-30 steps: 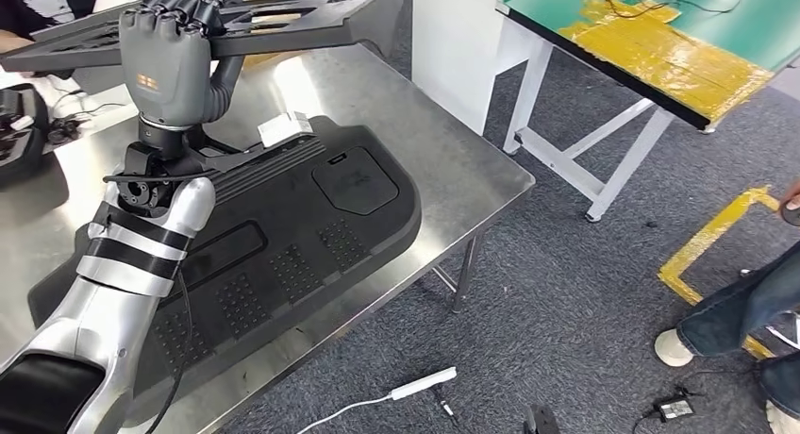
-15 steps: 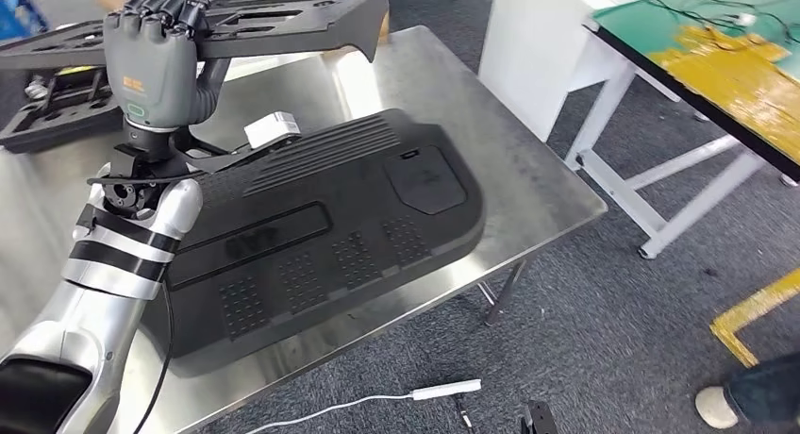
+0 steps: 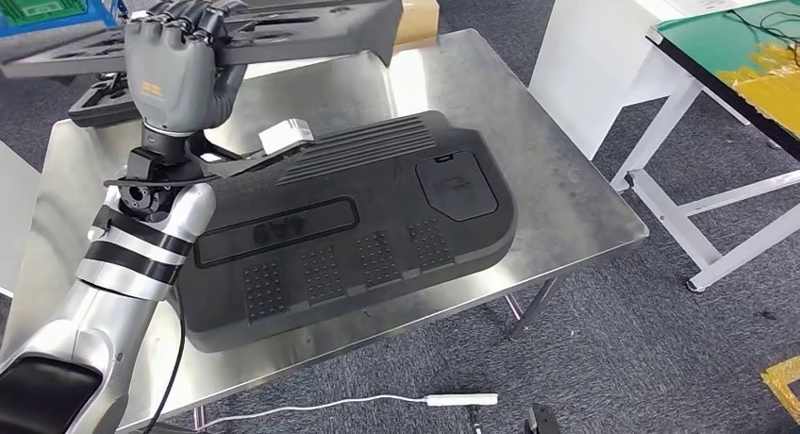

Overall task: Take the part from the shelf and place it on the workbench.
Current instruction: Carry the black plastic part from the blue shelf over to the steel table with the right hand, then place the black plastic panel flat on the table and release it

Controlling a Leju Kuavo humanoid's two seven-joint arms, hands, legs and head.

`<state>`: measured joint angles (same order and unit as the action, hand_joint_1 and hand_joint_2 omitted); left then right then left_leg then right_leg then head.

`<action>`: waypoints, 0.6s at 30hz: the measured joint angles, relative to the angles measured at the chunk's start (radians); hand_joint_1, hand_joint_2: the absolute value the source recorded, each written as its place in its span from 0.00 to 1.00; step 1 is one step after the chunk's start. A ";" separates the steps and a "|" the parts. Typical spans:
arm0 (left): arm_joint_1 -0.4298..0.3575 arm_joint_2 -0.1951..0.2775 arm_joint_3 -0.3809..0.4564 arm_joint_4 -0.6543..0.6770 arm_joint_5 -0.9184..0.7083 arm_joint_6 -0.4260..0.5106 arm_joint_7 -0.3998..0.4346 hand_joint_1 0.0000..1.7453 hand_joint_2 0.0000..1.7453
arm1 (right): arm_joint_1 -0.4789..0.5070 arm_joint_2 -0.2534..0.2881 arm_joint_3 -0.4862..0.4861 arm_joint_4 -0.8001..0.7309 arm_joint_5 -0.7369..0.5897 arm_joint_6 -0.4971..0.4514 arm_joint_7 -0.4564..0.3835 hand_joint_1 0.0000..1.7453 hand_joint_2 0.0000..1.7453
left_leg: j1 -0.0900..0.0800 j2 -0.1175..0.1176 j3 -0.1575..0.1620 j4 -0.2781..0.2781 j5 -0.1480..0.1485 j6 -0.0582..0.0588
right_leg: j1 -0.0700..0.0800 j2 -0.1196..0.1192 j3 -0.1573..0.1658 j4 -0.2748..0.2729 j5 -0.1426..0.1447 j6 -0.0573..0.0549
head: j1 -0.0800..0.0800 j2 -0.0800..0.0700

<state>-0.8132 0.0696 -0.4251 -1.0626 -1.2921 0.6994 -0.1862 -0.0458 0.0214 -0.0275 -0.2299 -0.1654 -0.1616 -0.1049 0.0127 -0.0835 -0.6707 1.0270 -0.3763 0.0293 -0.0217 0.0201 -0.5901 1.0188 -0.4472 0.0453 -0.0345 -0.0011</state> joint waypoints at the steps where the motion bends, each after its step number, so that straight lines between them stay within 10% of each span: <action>1: 0.000 -0.004 -0.005 0.002 0.000 0.000 0.000 1.00 1.00 | 0.000 0.000 0.000 0.000 0.000 0.002 0.000 0.00 0.00 | 0.000 0.002 0.002 -0.002 0.001 0.002 | 0.001 0.002 0.000 0.000 0.001 -0.002 | 0.000 0.000; 18: -0.045 -0.050 -0.089 0.072 -0.015 -0.056 0.072 1.00 1.00 | -0.005 0.000 0.000 -0.001 0.006 0.017 0.005 0.00 0.00 | -0.004 0.009 0.000 -0.009 0.005 -0.018 | 0.004 0.004 -0.004 0.001 0.002 -0.005 | 0.001 0.000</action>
<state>-0.8579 0.0195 -0.5140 -0.9905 -1.3071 0.6430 -0.1144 -0.0504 0.0217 -0.0278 -0.2306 -0.1589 -0.1443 -0.0997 0.0092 -0.0747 -0.6709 1.0178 -0.3717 0.0110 -0.0180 0.0241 -0.5944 1.0198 -0.4455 0.0399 -0.0339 -0.0011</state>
